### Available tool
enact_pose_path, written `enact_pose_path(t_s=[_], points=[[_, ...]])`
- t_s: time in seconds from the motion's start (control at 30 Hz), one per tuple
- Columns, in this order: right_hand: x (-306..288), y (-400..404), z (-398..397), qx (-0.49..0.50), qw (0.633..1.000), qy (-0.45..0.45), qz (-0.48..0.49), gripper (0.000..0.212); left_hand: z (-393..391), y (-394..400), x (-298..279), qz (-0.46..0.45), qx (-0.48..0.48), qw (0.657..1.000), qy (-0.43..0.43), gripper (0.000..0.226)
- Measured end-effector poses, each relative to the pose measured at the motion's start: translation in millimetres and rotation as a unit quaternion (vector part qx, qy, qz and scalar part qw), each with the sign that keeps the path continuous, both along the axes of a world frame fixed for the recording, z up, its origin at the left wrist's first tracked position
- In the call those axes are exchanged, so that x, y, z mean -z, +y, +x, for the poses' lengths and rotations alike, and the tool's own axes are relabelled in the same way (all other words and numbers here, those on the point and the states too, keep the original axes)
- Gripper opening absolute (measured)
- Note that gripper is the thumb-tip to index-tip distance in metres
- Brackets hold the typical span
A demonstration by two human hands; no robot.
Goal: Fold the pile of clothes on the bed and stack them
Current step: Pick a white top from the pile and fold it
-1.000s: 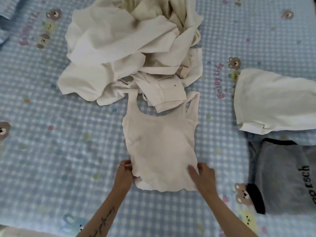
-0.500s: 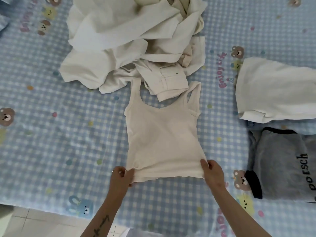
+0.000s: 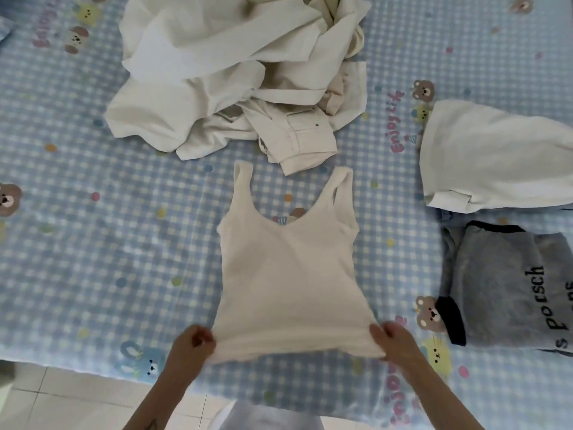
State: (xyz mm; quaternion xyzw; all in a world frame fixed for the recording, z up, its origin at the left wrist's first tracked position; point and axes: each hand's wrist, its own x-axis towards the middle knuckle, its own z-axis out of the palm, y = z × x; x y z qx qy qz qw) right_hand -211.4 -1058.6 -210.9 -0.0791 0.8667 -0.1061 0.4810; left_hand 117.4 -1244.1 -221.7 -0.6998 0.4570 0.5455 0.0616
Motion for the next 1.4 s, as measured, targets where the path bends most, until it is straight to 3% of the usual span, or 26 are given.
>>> enact_pose_path(t_s=[0.03,0.1,0.17,0.27,0.33,0.4,0.43,0.5,0.6,0.67,0.77,0.87,1.03,1.17,1.27,1.4], points=[[-4,9,6,-0.040,0.999,-0.006,0.029,0.020,6,8,-3,-0.010,0.052,0.998,-0.025,0.027],[-3,12,18,-0.106,0.980,0.165,0.002,0.030,2,16,-1,-0.172,0.172,0.966,-0.091,0.012],[-4,-18,34,-0.214,0.908,0.335,-0.128,0.046,-32,11,6,-0.344,0.264,0.899,-0.065,0.037],[11,-78,57,-0.437,0.805,0.333,-0.226,0.054,-93,-8,17,-0.415,0.446,0.793,0.011,0.056],[36,-97,47,-0.502,0.779,0.316,-0.201,0.053,-105,-27,41,-0.392,0.516,0.761,-0.021,0.056],[52,-99,25,-0.520,0.778,0.315,-0.156,0.052,-96,-41,57,-0.391,0.534,0.747,-0.071,0.059],[57,-97,16,-0.522,0.779,0.311,-0.153,0.052,-90,-45,62,-0.392,0.523,0.752,-0.082,0.063],[56,-90,11,-0.469,0.810,0.310,-0.168,0.053,-83,-46,61,-0.365,0.431,0.821,-0.084,0.065],[47,-96,10,-0.162,0.925,0.282,-0.198,0.056,-89,-57,52,-0.278,0.117,0.952,-0.045,0.078],[41,-114,3,0.000,0.959,0.199,-0.204,0.054,-101,-78,45,-0.177,-0.042,0.983,0.025,0.077],[33,-143,-10,0.114,0.979,0.068,-0.156,0.063,-114,-106,29,-0.006,-0.185,0.974,0.134,0.041],[15,-160,-31,0.127,0.976,-0.017,-0.177,0.026,-116,-127,3,0.059,-0.204,0.952,0.220,0.036],[-64,-186,-79,0.148,0.932,-0.031,-0.328,0.008,-122,-172,-82,-0.018,-0.173,0.910,0.376,0.033],[-119,-192,-95,0.126,0.908,-0.047,-0.397,0.018,-127,-182,-139,-0.068,-0.103,0.885,0.448,0.037],[-137,-182,-93,0.086,0.910,-0.041,-0.402,0.028,-118,-176,-150,-0.088,-0.074,0.884,0.452,0.030],[-110,-142,-75,-0.017,0.950,-0.010,-0.310,0.028,-93,-141,-115,-0.121,-0.030,0.925,0.358,0.027]])
